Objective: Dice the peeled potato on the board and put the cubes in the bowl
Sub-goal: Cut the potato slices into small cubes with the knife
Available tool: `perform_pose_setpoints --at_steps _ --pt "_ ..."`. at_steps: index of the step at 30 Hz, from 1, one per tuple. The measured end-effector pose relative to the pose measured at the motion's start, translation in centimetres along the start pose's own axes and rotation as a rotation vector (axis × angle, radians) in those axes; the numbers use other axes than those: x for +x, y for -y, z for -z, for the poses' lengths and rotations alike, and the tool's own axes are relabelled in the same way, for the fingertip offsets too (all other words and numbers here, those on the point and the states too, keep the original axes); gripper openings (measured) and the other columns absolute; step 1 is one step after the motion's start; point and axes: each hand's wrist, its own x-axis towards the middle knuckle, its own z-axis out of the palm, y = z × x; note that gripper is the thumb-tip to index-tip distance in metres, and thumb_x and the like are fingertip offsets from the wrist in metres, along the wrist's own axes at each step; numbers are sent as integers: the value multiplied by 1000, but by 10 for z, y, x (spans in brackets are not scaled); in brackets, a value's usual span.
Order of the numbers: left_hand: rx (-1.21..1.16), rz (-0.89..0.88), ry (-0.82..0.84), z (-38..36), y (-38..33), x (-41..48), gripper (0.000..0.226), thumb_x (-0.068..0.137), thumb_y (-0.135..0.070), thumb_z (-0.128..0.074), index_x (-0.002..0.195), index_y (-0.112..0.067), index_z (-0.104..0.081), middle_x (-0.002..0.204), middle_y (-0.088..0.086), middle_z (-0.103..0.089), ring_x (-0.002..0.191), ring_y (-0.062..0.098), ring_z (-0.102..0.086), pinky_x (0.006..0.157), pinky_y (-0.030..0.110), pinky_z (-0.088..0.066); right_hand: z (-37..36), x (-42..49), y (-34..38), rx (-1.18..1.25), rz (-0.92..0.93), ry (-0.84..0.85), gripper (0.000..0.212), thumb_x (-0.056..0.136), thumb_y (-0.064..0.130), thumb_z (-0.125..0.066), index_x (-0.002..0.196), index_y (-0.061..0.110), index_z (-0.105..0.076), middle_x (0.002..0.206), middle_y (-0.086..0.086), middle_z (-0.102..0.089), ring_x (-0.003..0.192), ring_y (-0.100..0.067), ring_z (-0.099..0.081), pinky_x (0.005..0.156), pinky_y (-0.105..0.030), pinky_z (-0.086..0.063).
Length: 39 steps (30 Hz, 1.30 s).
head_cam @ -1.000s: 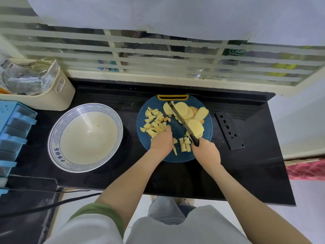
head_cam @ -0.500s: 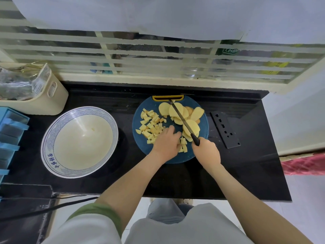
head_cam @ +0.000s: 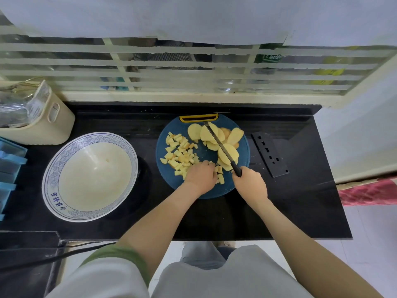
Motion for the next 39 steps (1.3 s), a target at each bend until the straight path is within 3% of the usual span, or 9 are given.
perform_pose_setpoints --at_steps 9,13,16,18,22,28,32,36,39 --pt "178 34 34 -4 6 0 25 100 -22 -40 116 -8 -54 116 8 -56 103 22 -54 75 30 -40 -1 -1 -1 18 4 12 26 100 34 -46 82 16 -54 69 -1 -56 60 -13 -54 51 -24 -38" --pt "124 179 -148 -1 -5 -6 34 98 -32 -39 123 -9 -47 121 10 -49 110 24 -49 88 32 -40 -1 -3 -3 29 6 1 27 99 33 -47 82 14 -55 68 -1 -55 59 -14 -54 53 -25 -41" --pt "145 63 -218 -6 -14 -5 42 93 -44 -44 121 -13 -49 119 8 -49 109 25 -47 90 36 -38 -1 -3 -4 57 -1 -6 28 99 32 -47 79 13 -55 66 0 -54 58 -14 -52 55 -28 -44" --pt "207 -86 -157 -11 -19 -2 47 91 -50 -47 123 -15 -50 122 8 -48 111 25 -46 92 38 -35 -2 -3 -5 73 -6 -9 29 99 31 -47 76 14 -53 65 0 -53 57 -14 -51 56 -30 -45" --pt "330 -235 -110 -24 -21 6 46 96 -40 -47 133 -13 -44 130 11 -44 119 28 -42 98 39 -32 -1 -3 -8 81 -14 -18 30 99 31 -47 73 17 -50 65 1 -53 56 -14 -51 53 -27 -41" --pt "384 -229 -224 -32 -11 14 34 66 -44 -71 95 -25 -69 92 -3 -61 83 16 -56 73 30 -41 -4 -2 -9 85 -28 -18 31 99 30 -48 71 18 -48 64 0 -52 54 -13 -49 51 -27 -41" --pt "423 -128 -242 -31 8 10 37 70 -37 -72 105 -25 -65 103 -2 -59 94 18 -55 84 32 -41 -5 0 -6 99 -27 -34 28 98 31 -49 75 16 -51 64 0 -53 55 -14 -52 53 -29 -45" --pt "390 -93 -358 -27 31 6 35 58 -34 -81 88 -20 -71 90 2 -62 82 20 -58 79 35 -37 -9 4 2 132 -43 -40 29 98 33 -49 75 15 -50 64 -1 -53 56 -15 -51 52 -29 -43" --pt "315 -141 -441 -31 42 -1 42 76 -47 -69 102 -15 -69 107 6 -63 94 23 -59 86 38 -34 -12 5 8 139 -46 -34 28 98 33 -49 77 15 -51 66 -2 -54 57 -16 -52 52 -28 -41"
